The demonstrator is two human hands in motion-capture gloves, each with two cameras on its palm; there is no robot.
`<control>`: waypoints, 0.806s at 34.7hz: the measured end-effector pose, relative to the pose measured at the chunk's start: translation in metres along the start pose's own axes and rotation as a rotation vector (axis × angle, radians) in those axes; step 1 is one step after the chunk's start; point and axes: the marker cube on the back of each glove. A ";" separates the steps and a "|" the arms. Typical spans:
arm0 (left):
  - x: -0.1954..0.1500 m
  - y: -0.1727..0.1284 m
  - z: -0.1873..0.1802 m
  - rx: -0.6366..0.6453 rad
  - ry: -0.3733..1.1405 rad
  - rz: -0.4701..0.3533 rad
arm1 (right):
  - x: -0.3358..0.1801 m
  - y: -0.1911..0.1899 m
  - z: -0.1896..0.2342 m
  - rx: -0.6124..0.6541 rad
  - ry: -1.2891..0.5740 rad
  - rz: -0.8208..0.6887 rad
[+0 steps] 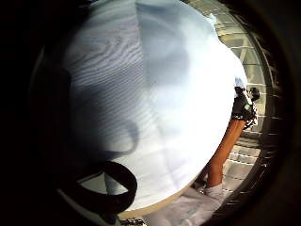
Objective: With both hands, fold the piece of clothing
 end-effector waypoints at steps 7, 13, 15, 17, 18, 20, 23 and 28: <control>-0.012 -0.032 0.013 0.033 0.110 -0.003 | 0.000 -0.004 0.017 -0.074 0.044 0.185; -0.030 -0.046 -0.034 0.131 0.183 -0.045 | -0.073 0.007 0.052 -0.140 0.073 -0.032; -0.034 -0.041 -0.053 0.155 0.195 -0.063 | -0.106 0.020 0.057 -0.143 0.111 -0.141; -0.040 -0.035 -0.070 0.182 0.217 -0.078 | -0.134 0.038 0.068 -0.153 0.162 -0.253; -0.044 -0.032 -0.079 0.200 0.234 -0.086 | -0.146 0.049 0.077 -0.162 0.187 -0.312; -0.055 -0.025 -0.093 0.236 0.277 -0.106 | -0.169 0.076 0.098 -0.189 0.232 -0.430; -0.075 -0.014 -0.106 0.272 0.332 -0.143 | -0.192 0.120 0.132 -0.236 0.282 -0.589; -0.096 0.003 -0.109 0.284 0.356 -0.187 | -0.204 0.184 0.182 -0.295 0.335 -0.797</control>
